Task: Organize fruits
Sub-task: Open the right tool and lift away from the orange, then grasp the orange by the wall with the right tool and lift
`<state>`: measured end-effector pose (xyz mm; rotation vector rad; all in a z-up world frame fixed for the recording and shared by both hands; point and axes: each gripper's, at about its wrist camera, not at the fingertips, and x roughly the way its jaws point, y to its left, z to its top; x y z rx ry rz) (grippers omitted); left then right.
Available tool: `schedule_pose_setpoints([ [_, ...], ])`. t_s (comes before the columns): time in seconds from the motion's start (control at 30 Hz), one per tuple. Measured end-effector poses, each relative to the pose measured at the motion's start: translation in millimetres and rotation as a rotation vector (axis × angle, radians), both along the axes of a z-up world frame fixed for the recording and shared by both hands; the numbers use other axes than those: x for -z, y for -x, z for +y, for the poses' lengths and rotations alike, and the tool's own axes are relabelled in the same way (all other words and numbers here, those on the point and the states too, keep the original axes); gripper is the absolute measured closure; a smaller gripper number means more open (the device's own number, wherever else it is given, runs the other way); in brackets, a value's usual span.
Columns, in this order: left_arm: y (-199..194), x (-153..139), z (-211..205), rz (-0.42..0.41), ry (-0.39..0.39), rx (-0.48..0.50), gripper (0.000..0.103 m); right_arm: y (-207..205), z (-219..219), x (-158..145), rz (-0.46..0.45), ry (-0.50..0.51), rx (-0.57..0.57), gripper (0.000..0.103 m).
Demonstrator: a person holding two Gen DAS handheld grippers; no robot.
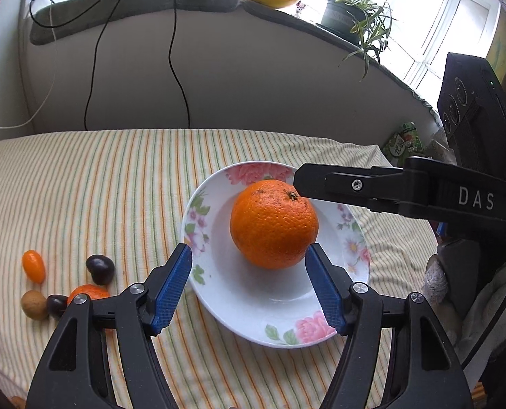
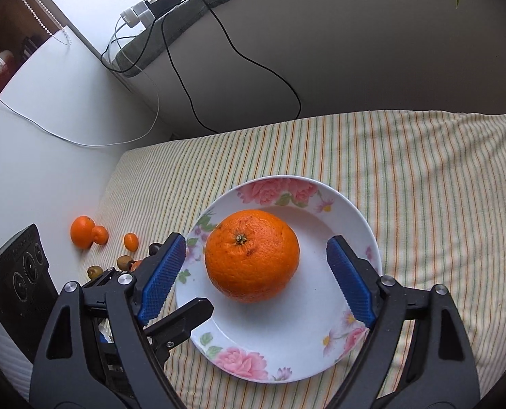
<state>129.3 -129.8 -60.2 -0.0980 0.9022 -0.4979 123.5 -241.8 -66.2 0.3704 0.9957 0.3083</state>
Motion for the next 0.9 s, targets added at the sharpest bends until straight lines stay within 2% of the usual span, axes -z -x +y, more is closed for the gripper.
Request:
schedule_pose_setpoints([
  [0.17, 15, -8, 22, -0.032, -0.018, -0.022, 0.034, 12, 9, -13, -0.08, 0.013, -0.023, 0.016],
  [0.3, 23, -10, 41, -0.054, -0.027, -0.06, 0.034, 16, 22, -23, -0.111, 0.041, -0.067, 0.016],
  [0.43, 33, -14, 65, -0.077, -0.019, -0.119, 0.034, 19, 50, -36, -0.154, 0.17, -0.111, 0.016],
  [0.53, 41, -17, 84, -0.101, -0.031, -0.176, 0.034, 22, 73, -45, -0.186, 0.253, -0.139, 0.016],
  [0.63, 52, -19, 107, -0.117, -0.036, -0.249, 0.034, 24, 97, -52, -0.209, 0.281, -0.193, 0.016],
  [0.9, 80, -14, 185, -0.159, -0.105, -0.455, 0.034, 15, 173, -51, -0.23, 0.265, -0.384, 0.016],
])
